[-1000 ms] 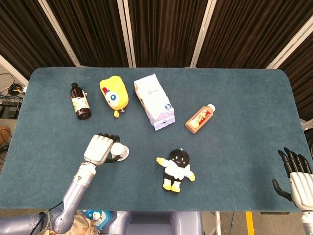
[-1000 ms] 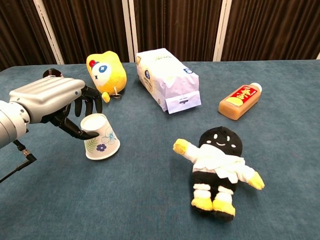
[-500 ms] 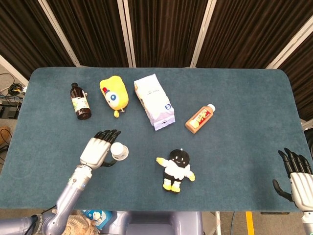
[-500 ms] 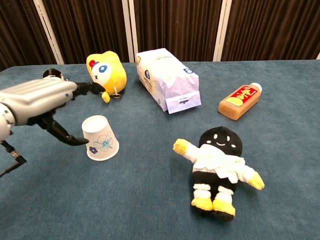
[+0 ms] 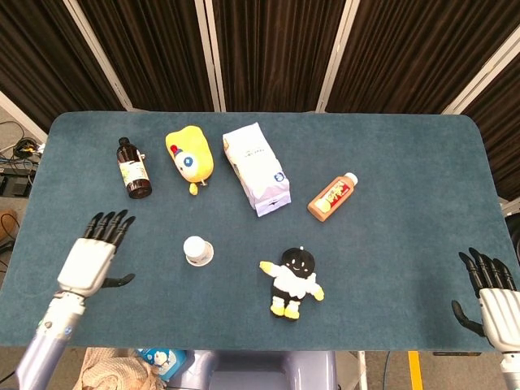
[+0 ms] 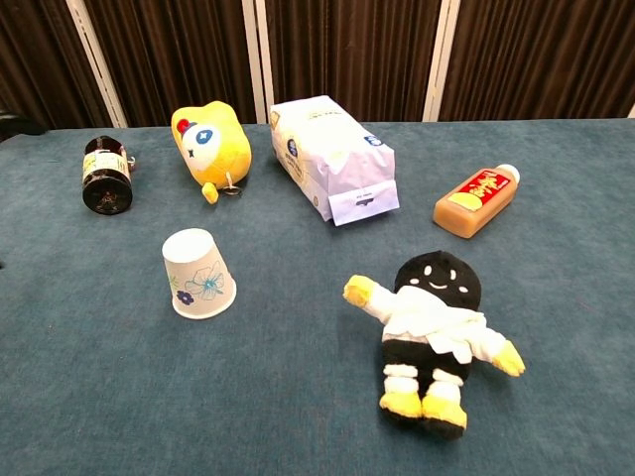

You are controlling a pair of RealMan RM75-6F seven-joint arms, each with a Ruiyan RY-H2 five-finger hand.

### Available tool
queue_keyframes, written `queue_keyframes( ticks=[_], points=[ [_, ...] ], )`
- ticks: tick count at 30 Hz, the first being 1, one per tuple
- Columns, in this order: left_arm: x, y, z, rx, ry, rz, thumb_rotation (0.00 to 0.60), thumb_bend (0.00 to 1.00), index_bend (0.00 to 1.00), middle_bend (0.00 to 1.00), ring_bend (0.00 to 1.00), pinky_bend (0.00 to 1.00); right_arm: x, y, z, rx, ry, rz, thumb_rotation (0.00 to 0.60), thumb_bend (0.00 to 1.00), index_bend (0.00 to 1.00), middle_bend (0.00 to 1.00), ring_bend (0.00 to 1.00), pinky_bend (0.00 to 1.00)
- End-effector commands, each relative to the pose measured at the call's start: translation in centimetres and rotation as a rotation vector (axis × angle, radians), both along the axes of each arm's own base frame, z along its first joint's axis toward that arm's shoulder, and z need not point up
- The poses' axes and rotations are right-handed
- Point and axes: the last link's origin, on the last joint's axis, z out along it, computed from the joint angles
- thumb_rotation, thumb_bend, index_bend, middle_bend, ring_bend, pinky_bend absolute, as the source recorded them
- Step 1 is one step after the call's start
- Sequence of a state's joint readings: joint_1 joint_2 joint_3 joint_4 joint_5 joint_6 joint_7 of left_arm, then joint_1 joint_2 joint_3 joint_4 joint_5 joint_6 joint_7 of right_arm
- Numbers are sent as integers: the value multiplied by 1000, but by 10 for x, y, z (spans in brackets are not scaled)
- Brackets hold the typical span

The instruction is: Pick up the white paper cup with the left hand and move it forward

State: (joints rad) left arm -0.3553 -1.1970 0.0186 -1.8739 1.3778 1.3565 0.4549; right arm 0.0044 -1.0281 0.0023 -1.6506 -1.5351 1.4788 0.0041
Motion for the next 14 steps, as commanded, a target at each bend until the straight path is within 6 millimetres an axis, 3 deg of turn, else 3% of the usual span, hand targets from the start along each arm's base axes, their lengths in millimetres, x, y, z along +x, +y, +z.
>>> queue_keyframes(
  ticks=[1, 8, 14],
  points=[
    [-21, -18, 16, 31, 11, 14, 600, 107, 0, 0, 0, 12, 0, 0, 0, -2, 0, -1, 600, 385, 0, 0, 0, 43],
    [-58, -35, 34, 77, 12, 53, 600, 107, 0, 0, 0, 0, 0, -1, -1, 1, -5, 4, 600, 385, 0, 0, 0, 43],
    [-62, -29, 37, 115, -7, 39, 600, 106, 0, 0, 0, 0, 0, -1, -1, 3, -7, 2, 600, 385, 0, 0, 0, 43]
  ],
)
